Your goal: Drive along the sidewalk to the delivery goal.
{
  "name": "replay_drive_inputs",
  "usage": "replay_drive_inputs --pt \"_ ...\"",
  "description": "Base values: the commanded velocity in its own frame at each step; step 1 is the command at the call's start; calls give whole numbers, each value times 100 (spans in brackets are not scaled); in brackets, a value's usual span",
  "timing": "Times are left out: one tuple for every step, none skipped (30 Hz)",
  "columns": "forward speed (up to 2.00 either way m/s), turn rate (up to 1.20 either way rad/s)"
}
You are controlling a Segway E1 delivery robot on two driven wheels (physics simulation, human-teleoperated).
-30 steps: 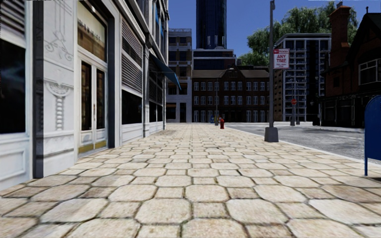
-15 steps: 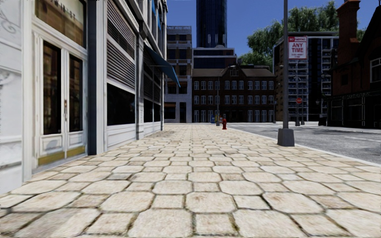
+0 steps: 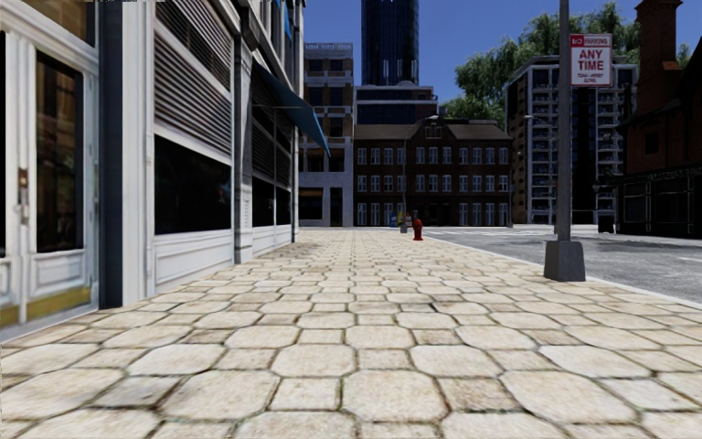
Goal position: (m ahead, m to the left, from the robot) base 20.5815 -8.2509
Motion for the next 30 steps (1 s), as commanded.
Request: replay_drive_inputs --pt "200 0" --pt "200 0" --pt "200 0" --pt "200 0" --pt "200 0" --pt "200 0" --pt "200 0" --pt "200 0" --pt "200 0" --pt "200 0" --pt "200 0" --pt "200 0" --pt "200 0" --pt "200 0" --pt "200 0" --pt "200 0" --pt "200 0" --pt "200 0" --pt "200 0" --pt "200 0" --pt "200 0" --pt "200 0" --pt "200 0" --pt "200 0" --pt "200 0" --pt "200 0" --pt "200 0" --pt "200 0" --pt "200 0" --pt "200 0"
